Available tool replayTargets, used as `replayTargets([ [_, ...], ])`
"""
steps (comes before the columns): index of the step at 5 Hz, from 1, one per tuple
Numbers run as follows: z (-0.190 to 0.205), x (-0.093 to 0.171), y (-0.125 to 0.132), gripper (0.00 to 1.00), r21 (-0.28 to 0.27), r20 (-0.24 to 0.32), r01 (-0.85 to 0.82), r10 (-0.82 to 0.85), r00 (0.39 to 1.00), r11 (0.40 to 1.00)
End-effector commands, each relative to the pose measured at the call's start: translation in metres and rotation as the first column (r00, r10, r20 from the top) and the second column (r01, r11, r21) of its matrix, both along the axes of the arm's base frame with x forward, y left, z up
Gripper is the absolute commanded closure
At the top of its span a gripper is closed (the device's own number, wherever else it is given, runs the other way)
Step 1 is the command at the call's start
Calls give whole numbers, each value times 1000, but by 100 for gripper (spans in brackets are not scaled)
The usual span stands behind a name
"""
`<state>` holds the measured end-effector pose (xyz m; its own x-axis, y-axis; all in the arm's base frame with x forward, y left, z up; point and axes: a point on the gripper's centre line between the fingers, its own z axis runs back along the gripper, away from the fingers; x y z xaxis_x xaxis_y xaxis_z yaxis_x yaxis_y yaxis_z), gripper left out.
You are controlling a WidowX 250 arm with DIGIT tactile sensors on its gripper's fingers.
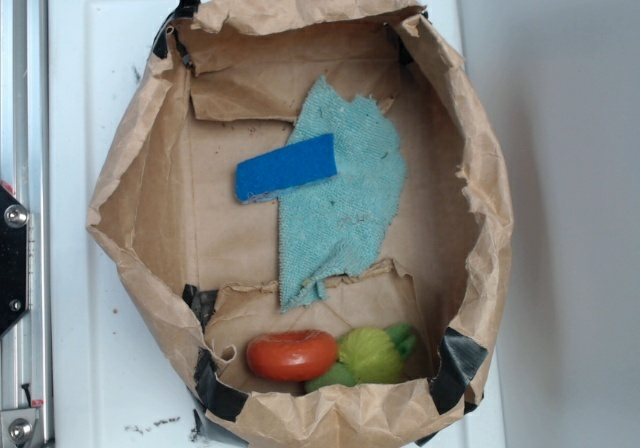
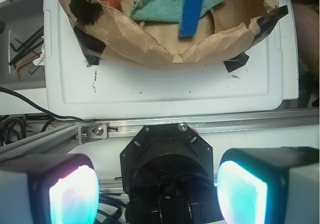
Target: Grab the blue sponge.
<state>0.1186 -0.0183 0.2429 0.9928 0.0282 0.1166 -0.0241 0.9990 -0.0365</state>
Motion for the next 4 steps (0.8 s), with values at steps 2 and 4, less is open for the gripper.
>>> replayTargets([
  [2,-11,50,14,0,24,11,-131,131,991,991],
  [4,-46,140,59,0,-6,59,-131,131,990,991],
])
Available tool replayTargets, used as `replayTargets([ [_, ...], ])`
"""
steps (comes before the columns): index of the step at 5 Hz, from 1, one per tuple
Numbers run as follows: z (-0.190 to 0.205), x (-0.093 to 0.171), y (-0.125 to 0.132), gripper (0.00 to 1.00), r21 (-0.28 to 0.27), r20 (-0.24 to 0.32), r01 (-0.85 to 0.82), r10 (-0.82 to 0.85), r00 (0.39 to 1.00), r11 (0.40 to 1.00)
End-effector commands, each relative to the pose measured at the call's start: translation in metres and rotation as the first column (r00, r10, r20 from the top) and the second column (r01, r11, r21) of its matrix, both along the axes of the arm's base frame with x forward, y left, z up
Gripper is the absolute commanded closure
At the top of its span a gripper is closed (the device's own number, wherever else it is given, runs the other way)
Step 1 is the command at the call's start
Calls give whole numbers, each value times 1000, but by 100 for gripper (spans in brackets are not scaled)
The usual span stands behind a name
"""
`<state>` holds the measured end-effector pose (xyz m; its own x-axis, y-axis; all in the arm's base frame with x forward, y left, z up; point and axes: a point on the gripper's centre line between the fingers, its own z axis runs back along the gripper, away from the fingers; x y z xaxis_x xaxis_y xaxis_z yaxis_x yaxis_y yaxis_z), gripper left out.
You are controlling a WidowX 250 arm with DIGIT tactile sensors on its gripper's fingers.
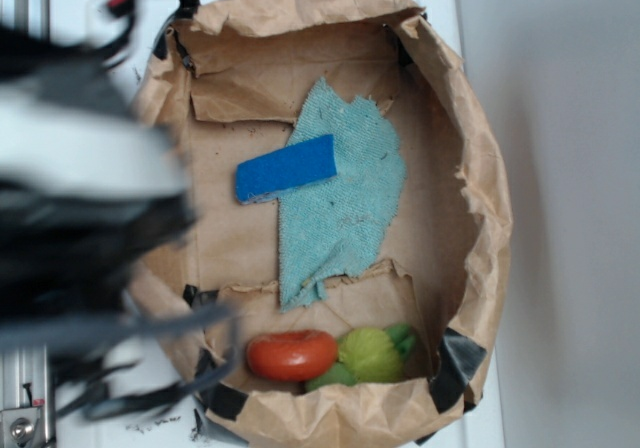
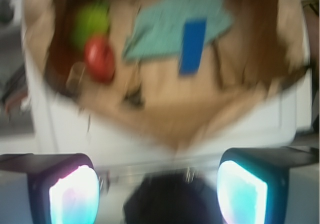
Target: Grab the blue sponge.
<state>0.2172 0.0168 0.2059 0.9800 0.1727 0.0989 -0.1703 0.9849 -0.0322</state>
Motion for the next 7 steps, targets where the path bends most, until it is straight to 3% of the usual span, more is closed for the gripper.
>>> replayTargets([
  [1,-42,58,37,0,-34,144,5,0,990,999],
  [2,-69,63,24,0,-59,148,54,-44,988,997],
  [3,-88,66,12,0,9,131,78,-79,988,997],
  [4,-115,74,0,0,-14,49,134,-133,990,991],
  [5,-134,81,-5,0,23,1,134,-134,991,991],
  [7,-152,99,14,0,59,-51,94,-91,995,994],
])
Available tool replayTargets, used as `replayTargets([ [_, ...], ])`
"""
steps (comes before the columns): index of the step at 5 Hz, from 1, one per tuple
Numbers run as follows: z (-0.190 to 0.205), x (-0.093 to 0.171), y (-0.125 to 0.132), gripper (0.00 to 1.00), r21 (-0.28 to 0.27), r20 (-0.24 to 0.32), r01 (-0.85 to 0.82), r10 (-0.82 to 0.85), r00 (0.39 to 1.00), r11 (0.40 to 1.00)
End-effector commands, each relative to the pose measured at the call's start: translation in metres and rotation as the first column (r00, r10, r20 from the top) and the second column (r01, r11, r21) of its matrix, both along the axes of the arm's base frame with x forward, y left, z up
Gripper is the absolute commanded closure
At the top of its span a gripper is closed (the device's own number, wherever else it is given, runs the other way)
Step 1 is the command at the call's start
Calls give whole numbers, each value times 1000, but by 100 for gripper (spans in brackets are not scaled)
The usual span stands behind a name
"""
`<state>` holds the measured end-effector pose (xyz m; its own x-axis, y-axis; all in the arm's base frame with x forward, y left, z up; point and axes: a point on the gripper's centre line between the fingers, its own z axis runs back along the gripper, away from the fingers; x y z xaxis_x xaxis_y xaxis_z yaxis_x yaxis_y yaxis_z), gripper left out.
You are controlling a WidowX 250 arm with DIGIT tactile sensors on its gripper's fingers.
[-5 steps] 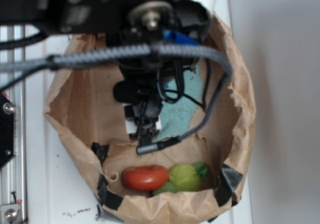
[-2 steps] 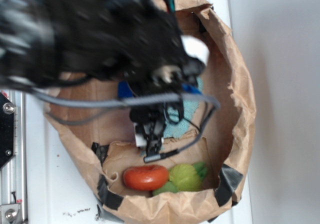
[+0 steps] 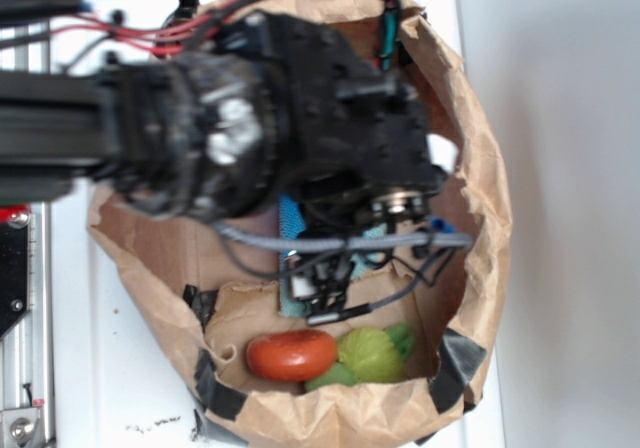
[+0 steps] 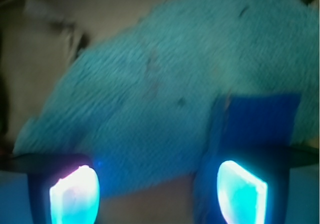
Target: Grab the blue sponge.
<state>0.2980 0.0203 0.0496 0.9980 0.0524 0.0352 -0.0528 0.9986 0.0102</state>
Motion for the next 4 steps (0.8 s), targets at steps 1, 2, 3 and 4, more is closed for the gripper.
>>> replayTargets([
  [1,6,23,23,0,63,22,-54,53,998,997],
  [2,11,24,30,0,61,30,-68,66,997,996],
  [3,38,10,24,0,2,67,-34,34,997,999],
  [4,75,-10,22,0,-84,136,1,10,991,996],
])
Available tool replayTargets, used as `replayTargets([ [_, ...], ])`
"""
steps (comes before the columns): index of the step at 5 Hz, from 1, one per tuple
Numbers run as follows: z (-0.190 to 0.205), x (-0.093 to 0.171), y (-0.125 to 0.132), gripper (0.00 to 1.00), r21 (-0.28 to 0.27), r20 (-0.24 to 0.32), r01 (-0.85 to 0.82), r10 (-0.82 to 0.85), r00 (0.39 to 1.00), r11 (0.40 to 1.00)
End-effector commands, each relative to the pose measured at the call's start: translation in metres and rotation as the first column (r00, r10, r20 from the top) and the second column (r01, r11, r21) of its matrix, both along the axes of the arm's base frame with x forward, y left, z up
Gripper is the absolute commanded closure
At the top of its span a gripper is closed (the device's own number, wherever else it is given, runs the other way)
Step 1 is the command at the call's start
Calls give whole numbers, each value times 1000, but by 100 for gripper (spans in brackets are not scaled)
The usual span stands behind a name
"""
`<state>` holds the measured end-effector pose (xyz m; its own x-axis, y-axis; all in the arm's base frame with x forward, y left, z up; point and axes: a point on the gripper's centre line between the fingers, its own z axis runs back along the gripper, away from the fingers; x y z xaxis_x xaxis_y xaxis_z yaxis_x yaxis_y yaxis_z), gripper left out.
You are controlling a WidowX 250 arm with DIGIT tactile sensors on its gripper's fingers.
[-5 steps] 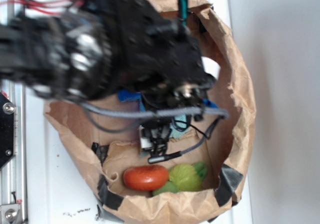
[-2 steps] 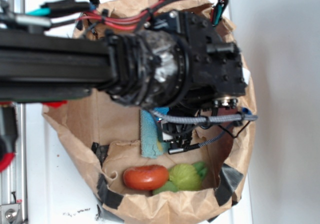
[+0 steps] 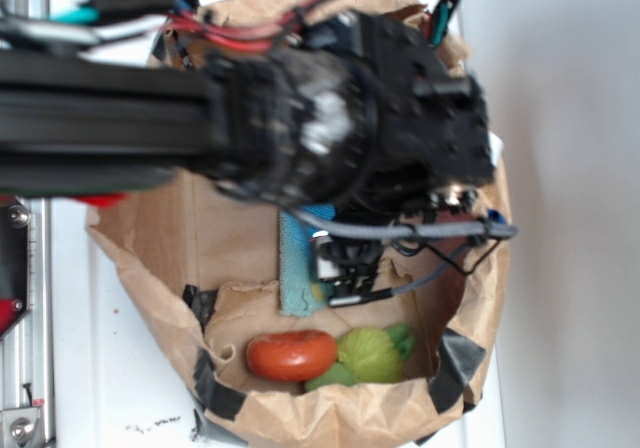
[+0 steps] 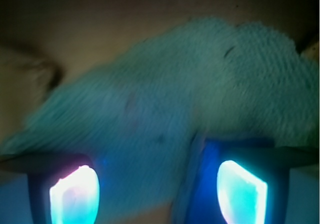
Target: Grab the blue sponge.
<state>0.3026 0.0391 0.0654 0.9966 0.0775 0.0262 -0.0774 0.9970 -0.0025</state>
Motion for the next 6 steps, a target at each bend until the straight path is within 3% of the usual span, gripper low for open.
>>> replayTargets([
  [1,71,-28,14,0,-95,195,25,-6,981,995],
  [3,52,-26,46,0,-127,227,2,27,974,992],
  [4,42,-18,44,0,-101,207,0,21,978,995],
  [6,4,-3,30,0,-67,112,18,-11,994,998],
])
